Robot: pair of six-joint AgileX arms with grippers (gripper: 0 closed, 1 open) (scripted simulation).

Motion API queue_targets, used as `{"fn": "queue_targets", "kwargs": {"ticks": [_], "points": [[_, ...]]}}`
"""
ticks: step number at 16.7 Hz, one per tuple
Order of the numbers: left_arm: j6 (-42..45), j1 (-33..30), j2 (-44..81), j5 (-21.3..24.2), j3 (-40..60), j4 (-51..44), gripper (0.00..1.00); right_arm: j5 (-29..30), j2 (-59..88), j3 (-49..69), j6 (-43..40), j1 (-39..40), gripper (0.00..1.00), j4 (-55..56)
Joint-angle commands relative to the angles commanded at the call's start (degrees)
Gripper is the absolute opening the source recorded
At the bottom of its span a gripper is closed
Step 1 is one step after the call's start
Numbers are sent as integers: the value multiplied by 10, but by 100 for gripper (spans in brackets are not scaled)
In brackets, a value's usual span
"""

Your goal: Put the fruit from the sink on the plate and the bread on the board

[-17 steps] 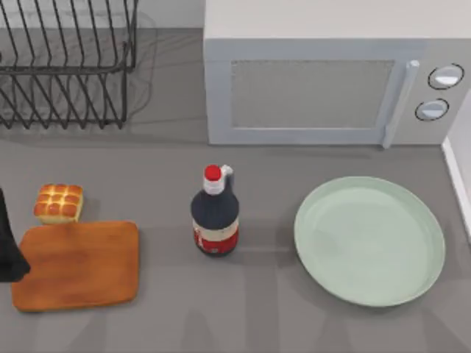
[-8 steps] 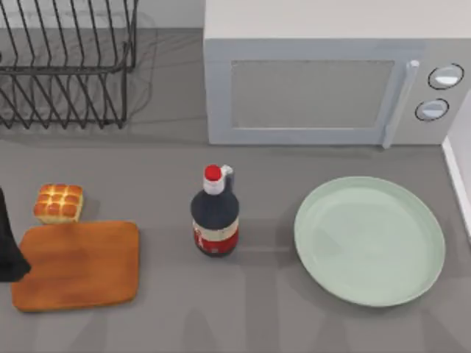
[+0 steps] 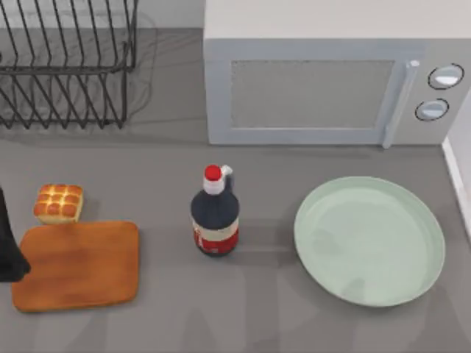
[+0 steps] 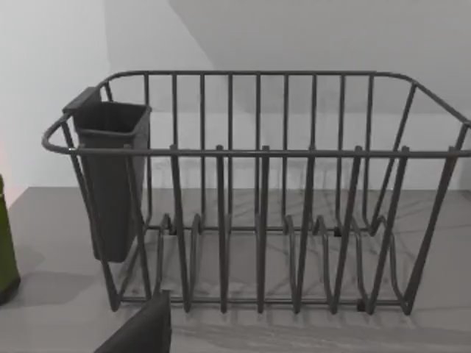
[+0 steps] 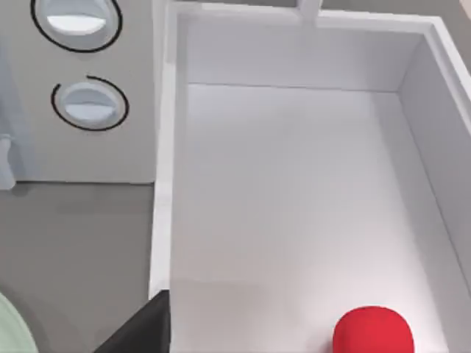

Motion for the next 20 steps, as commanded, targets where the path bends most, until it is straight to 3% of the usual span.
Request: {"fn": "queue_targets", "kwargs": {"ticks": [12,16,20], "points": [[0,0,0,0,0,0,100,1,680,483,-104,-110,100,-326],[0,0,0,0,0,0,100,1,791,564,-122,-128,100,-380],[0,0,0,0,0,0,100,1,810,579,-125,-132,100,-390]]}}
